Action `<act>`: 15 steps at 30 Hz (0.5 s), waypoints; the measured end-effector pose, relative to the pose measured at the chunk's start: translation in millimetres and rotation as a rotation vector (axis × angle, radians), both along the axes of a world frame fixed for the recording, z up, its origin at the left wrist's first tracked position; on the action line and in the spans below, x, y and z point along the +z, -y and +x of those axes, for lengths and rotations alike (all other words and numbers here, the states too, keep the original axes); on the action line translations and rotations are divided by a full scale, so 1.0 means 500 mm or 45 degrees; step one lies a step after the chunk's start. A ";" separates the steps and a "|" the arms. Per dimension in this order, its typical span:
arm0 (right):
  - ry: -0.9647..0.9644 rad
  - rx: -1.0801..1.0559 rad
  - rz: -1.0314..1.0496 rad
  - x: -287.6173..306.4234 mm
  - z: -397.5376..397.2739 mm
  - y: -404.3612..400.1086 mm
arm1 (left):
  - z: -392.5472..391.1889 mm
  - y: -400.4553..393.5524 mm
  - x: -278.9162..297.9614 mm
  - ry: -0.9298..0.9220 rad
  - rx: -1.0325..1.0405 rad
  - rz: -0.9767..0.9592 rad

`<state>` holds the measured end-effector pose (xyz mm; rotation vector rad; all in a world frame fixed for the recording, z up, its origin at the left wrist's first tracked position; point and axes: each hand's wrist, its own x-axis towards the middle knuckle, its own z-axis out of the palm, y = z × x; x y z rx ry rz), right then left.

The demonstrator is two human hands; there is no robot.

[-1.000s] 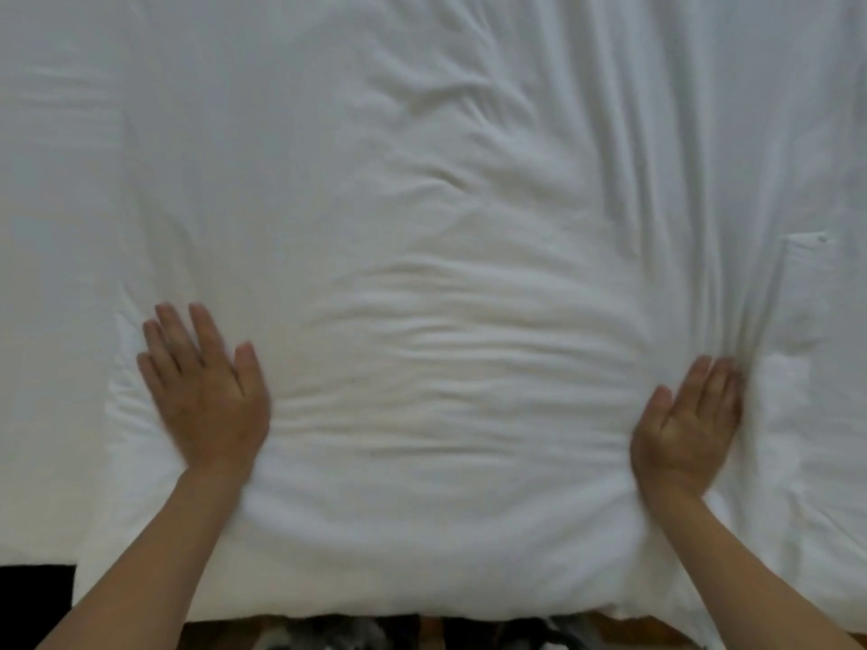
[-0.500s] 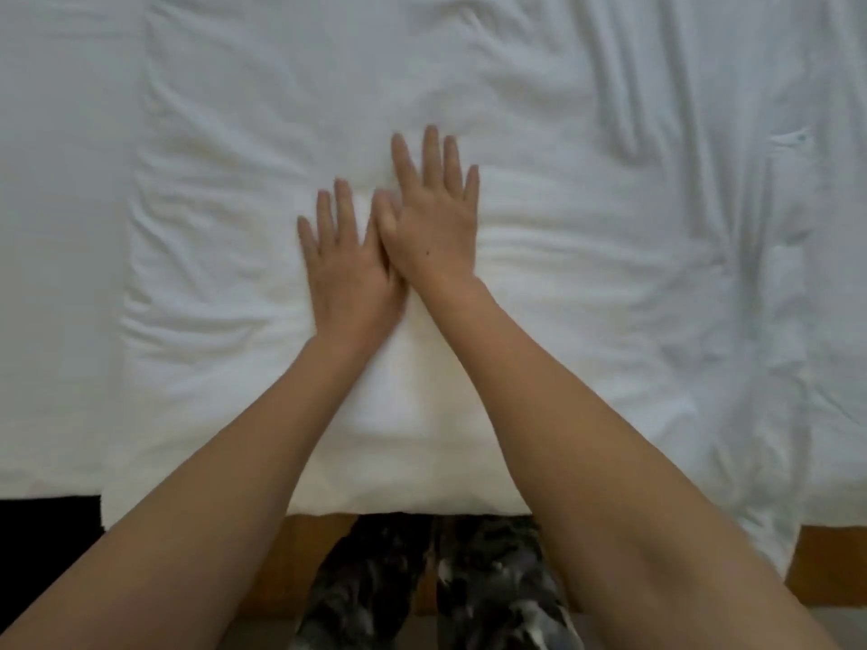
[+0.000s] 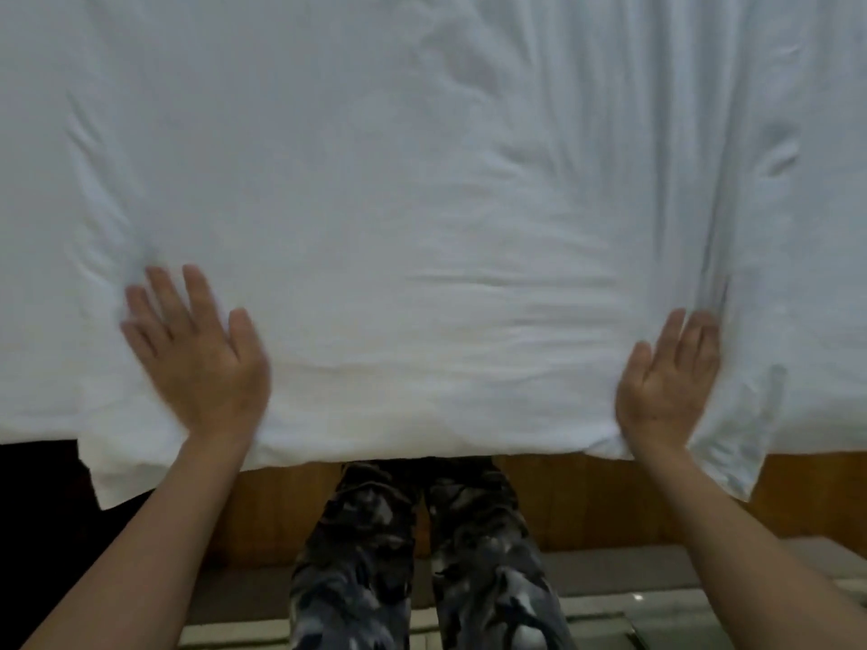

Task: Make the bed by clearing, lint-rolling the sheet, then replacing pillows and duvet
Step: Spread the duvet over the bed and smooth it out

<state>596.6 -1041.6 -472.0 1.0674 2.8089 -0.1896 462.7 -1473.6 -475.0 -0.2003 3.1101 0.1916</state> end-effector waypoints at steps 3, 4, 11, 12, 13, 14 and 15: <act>0.055 -0.100 -0.003 0.006 0.063 -0.024 | 0.057 0.018 0.006 0.015 0.090 -0.015; 0.057 -0.124 0.000 0.005 0.071 -0.026 | 0.072 0.020 0.010 0.032 0.099 -0.020; -0.290 -0.075 -0.059 0.044 -0.053 0.096 | 0.008 -0.083 0.073 -0.123 -0.061 0.185; -0.347 0.094 -0.110 0.050 -0.094 0.131 | -0.022 -0.119 0.082 -0.142 -0.114 0.198; -0.381 0.241 -0.153 0.053 -0.142 0.166 | -0.052 -0.156 0.087 -0.149 -0.164 0.198; -0.407 0.368 -0.172 0.055 -0.196 0.199 | -0.080 -0.193 0.090 -0.141 -0.216 0.194; -0.416 0.465 -0.177 0.060 -0.252 0.233 | -0.103 -0.226 0.090 -0.120 -0.275 0.182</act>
